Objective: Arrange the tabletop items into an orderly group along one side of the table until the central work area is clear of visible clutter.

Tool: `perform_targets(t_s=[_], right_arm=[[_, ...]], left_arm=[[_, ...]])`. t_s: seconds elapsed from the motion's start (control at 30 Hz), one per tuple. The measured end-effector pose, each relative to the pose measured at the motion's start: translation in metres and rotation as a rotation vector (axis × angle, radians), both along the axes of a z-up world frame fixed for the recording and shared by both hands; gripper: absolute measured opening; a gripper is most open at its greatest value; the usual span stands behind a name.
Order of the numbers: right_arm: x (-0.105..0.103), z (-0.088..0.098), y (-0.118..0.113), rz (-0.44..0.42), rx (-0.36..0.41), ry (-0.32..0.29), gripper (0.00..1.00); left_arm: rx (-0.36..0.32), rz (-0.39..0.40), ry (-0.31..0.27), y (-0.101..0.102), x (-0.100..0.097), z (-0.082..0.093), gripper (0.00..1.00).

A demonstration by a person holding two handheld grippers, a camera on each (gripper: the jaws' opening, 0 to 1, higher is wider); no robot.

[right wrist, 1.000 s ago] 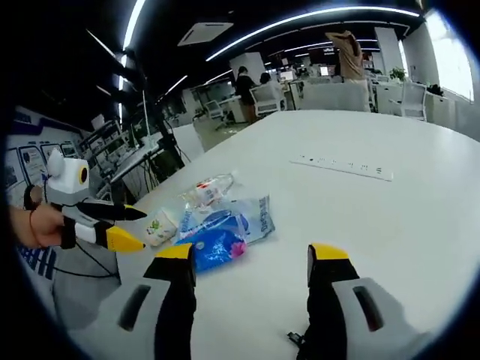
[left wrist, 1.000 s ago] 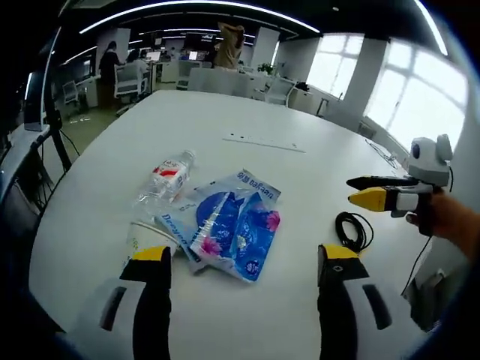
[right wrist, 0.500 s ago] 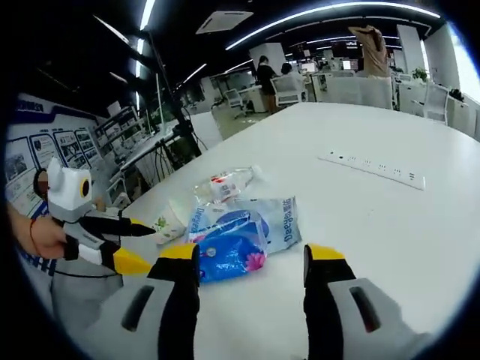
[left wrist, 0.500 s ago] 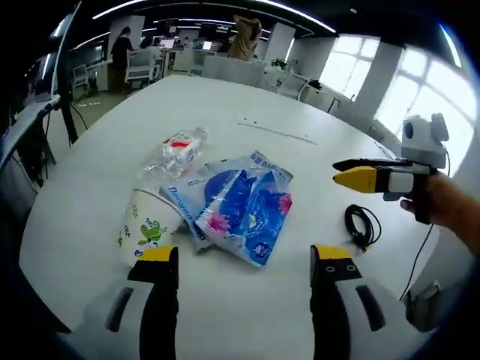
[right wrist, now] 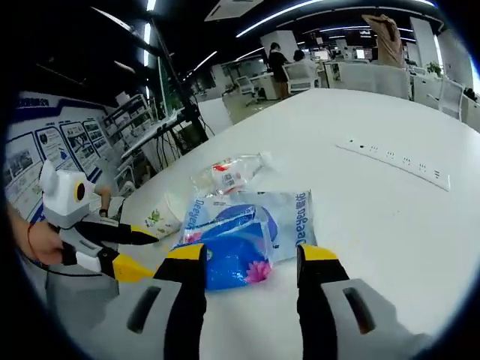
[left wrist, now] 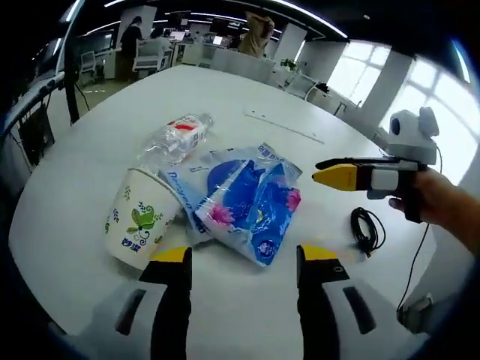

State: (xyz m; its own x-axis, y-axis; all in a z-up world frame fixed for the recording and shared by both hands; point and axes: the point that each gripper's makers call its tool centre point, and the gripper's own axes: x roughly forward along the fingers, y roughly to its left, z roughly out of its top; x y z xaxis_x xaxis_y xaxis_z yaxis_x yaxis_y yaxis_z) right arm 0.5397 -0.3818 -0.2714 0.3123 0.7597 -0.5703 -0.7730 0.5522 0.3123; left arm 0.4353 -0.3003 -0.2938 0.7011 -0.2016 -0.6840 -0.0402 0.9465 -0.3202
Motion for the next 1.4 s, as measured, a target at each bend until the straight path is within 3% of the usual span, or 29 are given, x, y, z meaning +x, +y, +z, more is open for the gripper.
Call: perform_targets(t_s=[0.5,0.73,0.87,1.27,1.4], right_arm=[[0.004,-0.022,0.009,0.021,-0.014,0.031,0.35],[0.006,-0.030,0.011,0.033,-0.034,0.026,0.24],[0.007,-0.031,0.013,0.034,-0.029,0.022,0.20],[0.006,-0.033,0.009,0.030,-0.045,0.016,0.00],[0.006,-0.034,0.005,0.025,-0.052,0.025,0.00]], left_arm=[[-0.056,0.043,0.041,-0.005,0.011,-0.020,0.38],[-0.061,0.037,0.062,-0.007,0.013,-0.029,0.29],[-0.067,0.040,0.071,-0.007,0.012,-0.032,0.29],[-0.073,0.023,0.087,-0.011,0.010,-0.035,0.12],[-0.067,0.011,0.087,-0.011,0.009,-0.035,0.05]])
